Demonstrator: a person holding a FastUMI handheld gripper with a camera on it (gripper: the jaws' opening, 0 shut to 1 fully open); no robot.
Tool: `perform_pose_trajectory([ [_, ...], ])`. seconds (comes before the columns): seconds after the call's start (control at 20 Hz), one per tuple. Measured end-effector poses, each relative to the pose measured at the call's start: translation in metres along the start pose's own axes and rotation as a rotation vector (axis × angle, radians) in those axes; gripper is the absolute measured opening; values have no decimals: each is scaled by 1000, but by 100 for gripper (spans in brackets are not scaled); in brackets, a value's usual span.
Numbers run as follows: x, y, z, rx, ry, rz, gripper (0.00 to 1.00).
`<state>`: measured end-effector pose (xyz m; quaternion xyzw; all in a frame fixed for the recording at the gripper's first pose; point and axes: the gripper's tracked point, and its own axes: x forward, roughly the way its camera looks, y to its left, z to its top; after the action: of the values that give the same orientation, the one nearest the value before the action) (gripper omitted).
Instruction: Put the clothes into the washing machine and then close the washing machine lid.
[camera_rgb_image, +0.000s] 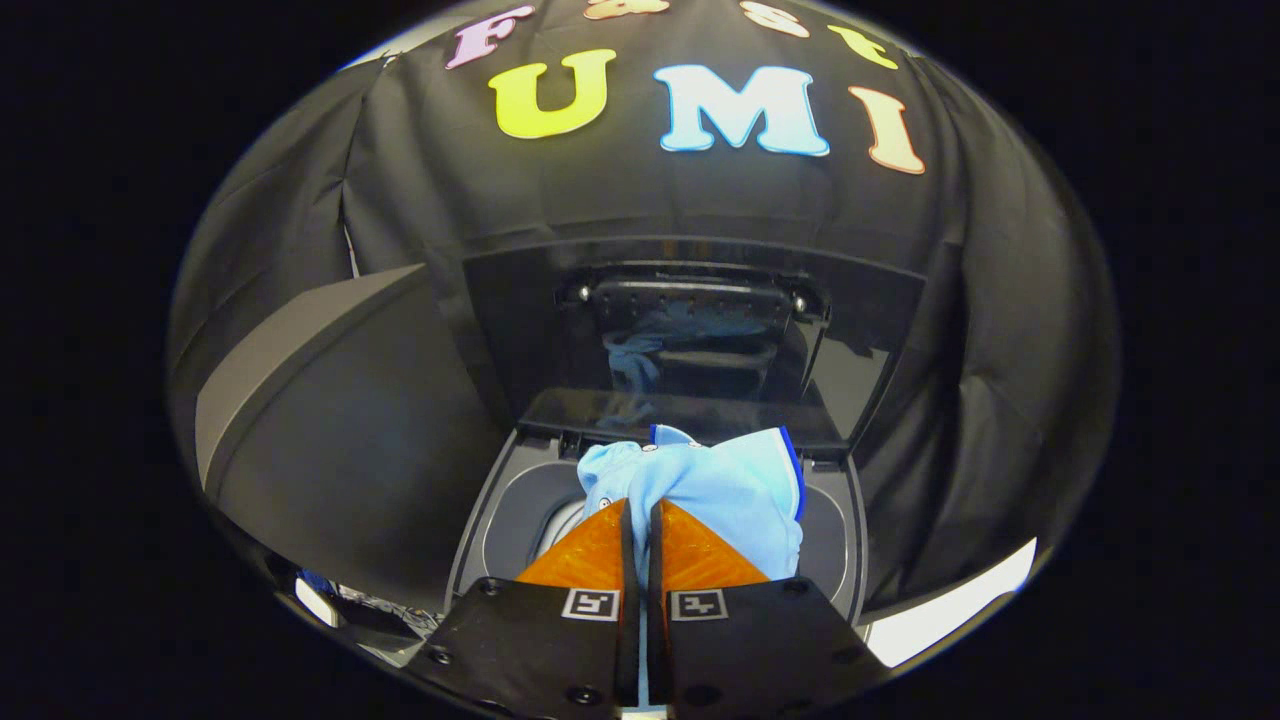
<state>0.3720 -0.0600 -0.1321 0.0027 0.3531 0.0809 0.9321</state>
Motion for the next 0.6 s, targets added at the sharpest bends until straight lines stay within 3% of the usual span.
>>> perform_pose_trajectory([
  [0.05,1,2,-5,5,16,2,5],
  [0.25,-1,2,-11,10,24,-9,22],
  [0.55,1,5,-19,-24,47,-30,96],
  [0.6,1,6,-19,-23,47,-32,96],
])
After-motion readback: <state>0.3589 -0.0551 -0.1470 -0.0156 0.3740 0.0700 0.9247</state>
